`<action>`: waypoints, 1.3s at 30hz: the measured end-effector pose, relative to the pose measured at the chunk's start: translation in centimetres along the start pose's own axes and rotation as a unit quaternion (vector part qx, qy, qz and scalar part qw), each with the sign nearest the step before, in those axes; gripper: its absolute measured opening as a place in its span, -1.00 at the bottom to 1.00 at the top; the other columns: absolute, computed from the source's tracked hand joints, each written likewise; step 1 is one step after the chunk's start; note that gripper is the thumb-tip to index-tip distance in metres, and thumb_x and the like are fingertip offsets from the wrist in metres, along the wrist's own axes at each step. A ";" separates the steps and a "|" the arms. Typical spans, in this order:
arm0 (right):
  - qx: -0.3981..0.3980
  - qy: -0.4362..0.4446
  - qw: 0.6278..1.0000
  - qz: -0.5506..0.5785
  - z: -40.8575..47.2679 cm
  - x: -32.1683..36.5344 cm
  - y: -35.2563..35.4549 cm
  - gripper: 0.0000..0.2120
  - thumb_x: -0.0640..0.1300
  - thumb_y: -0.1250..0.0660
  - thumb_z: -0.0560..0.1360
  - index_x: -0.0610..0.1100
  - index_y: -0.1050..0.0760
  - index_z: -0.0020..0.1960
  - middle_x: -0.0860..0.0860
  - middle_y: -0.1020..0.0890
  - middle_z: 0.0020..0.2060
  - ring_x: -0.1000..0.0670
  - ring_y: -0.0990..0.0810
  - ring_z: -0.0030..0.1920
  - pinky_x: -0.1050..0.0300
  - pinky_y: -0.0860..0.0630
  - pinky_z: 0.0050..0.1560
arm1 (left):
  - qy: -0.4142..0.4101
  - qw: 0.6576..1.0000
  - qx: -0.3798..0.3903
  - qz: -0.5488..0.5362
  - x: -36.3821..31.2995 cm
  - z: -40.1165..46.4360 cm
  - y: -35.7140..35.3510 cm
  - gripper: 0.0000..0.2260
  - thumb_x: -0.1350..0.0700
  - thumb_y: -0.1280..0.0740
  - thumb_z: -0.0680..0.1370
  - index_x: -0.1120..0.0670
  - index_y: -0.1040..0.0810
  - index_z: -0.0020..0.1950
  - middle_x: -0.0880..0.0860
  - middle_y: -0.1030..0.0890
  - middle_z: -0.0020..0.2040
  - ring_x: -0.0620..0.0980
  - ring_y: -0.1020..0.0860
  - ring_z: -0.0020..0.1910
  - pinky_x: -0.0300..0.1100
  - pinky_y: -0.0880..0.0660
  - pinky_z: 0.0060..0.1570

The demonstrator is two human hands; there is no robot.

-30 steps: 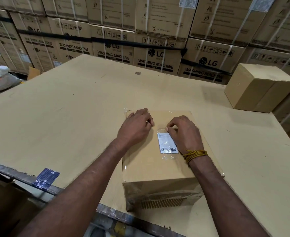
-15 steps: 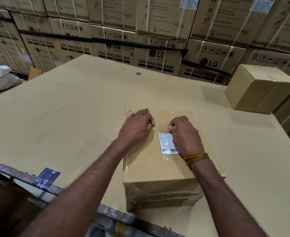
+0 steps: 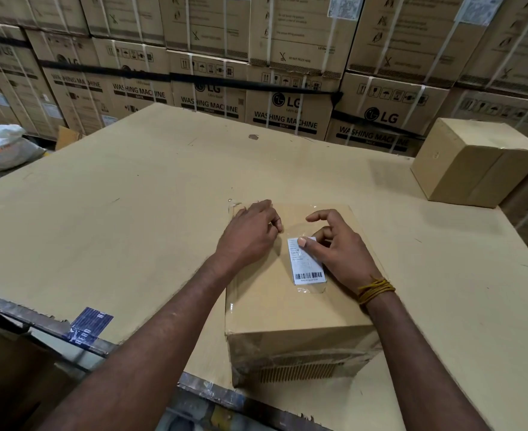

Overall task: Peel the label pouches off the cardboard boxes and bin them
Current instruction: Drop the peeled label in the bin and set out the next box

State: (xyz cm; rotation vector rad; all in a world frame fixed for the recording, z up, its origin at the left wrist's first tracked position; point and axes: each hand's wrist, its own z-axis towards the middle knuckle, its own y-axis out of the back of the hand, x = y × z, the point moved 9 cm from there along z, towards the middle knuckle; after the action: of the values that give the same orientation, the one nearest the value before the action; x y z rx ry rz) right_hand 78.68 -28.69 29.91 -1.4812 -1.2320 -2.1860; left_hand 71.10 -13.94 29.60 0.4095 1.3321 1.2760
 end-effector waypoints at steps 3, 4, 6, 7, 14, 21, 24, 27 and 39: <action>0.040 -0.011 0.997 0.061 0.0 -0.5 -0.3 -0.45 -0.07 -0.47 0.50 0.18 -0.32 0.38 0.04 -0.65 -0.30 0.06 -0.65 -0.17 0.17 -0.53 -0.05 | 0.004 1.000 0.002 0.002 -0.1 0.0 -0.1 -0.82 0.20 -0.18 0.58 0.03 -0.56 0.01 0.06 -0.48 0.36 -0.06 -0.37 0.38 -0.21 -0.19 0.21; 0.057 -0.014 0.995 0.083 -0.1 -0.5 -0.4 -0.38 -0.11 -0.46 0.51 0.17 -0.26 0.44 0.05 -0.64 -0.30 0.07 -0.64 -0.17 0.19 -0.52 -0.04 | 0.005 1.000 0.004 0.001 -0.1 0.0 -0.1 -0.82 0.20 -0.18 0.58 0.04 -0.56 0.01 0.07 -0.48 0.35 -0.06 -0.37 0.38 -0.21 -0.19 0.21; 0.086 -0.025 0.988 0.128 -0.4 -0.4 -0.6 -0.31 -0.19 -0.44 0.53 0.16 -0.18 0.51 0.06 -0.63 -0.30 0.08 -0.63 -0.18 0.27 -0.51 -0.06 | 0.007 1.000 0.009 0.001 0.0 0.0 -0.1 -0.83 0.21 -0.18 0.58 0.02 -0.54 0.00 0.06 -0.47 0.37 -0.07 -0.36 0.39 -0.20 -0.19 0.23; 0.094 -0.029 0.985 0.143 -0.5 -0.3 -0.7 -0.29 -0.22 -0.42 0.53 0.16 -0.17 0.52 0.05 -0.64 -0.29 0.07 -0.64 -0.17 0.28 -0.52 -0.08 | 0.008 1.000 0.013 0.002 0.0 0.0 -0.1 -0.83 0.20 -0.18 0.58 0.01 -0.54 -0.01 0.05 -0.46 0.38 -0.07 -0.35 0.41 -0.20 -0.18 0.25; 0.043 -0.041 0.982 0.180 -0.2 -1.1 0.2 -0.32 -0.18 -0.41 0.55 0.15 -0.19 0.53 -0.14 -0.71 -0.06 -0.11 -0.69 0.01 -0.05 -0.61 0.09 | 0.010 1.000 0.024 0.002 0.1 0.1 -0.4 -0.83 0.20 -0.18 0.57 0.01 -0.54 -0.03 0.03 -0.49 0.33 -0.07 -0.38 0.38 -0.25 -0.17 0.18; -0.008 -0.057 0.981 0.186 0.4 -1.7 0.5 -0.34 -0.15 -0.44 0.53 0.08 -0.23 0.52 -0.12 -0.72 -0.12 -0.07 -0.70 -0.04 0.05 -0.60 0.03 | 0.040 0.984 0.027 -0.173 0.4 -0.8 0.1 -0.82 0.02 -0.16 0.52 -0.15 -0.54 -0.05 -0.18 -0.63 0.07 -0.15 -0.60 0.00 -0.02 -0.48 0.08; -0.047 -0.068 0.978 0.193 0.7 -1.7 0.6 -0.39 -0.15 -0.46 0.51 0.04 -0.30 0.48 -0.02 -0.71 -0.25 0.02 -0.70 -0.13 0.17 -0.58 -0.06 | 0.030 0.962 0.065 -0.263 -0.3 -1.4 -0.1 -0.72 -0.19 -0.18 0.57 -0.10 -0.62 0.00 -0.14 -0.67 0.01 -0.11 -0.60 0.02 0.07 -0.47 0.12; -0.088 -0.069 0.976 0.189 1.1 -1.9 0.7 -0.45 -0.14 -0.48 0.49 0.02 -0.37 0.42 -0.15 -0.70 -0.21 -0.06 -0.71 -0.11 -0.13 -0.61 0.11 | 0.032 0.948 0.123 -0.292 -1.3 -1.9 -0.7 -0.72 -0.22 -0.31 0.56 -0.04 -0.64 -0.02 -0.03 -0.66 -0.14 -0.12 -0.54 -0.18 -0.07 -0.46 -0.09; 0.163 -0.021 0.918 -0.361 -4.5 0.2 -4.1 -0.24 0.37 0.10 0.59 0.00 0.21 0.62 0.08 0.22 0.59 0.04 0.25 0.59 -0.02 0.24 0.57 | 0.180 0.891 -0.062 -0.413 3.5 1.5 1.8 -0.87 0.04 -0.39 0.58 0.10 -0.60 -0.06 0.05 -0.70 -0.22 -0.05 -0.60 -0.33 -0.07 -0.53 -0.16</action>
State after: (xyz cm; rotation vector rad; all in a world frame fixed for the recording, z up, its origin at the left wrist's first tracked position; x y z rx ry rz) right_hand 73.24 -29.41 27.41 -1.0319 -2.3091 -2.1565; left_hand 70.68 -9.77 29.83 -0.4863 1.4805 0.7083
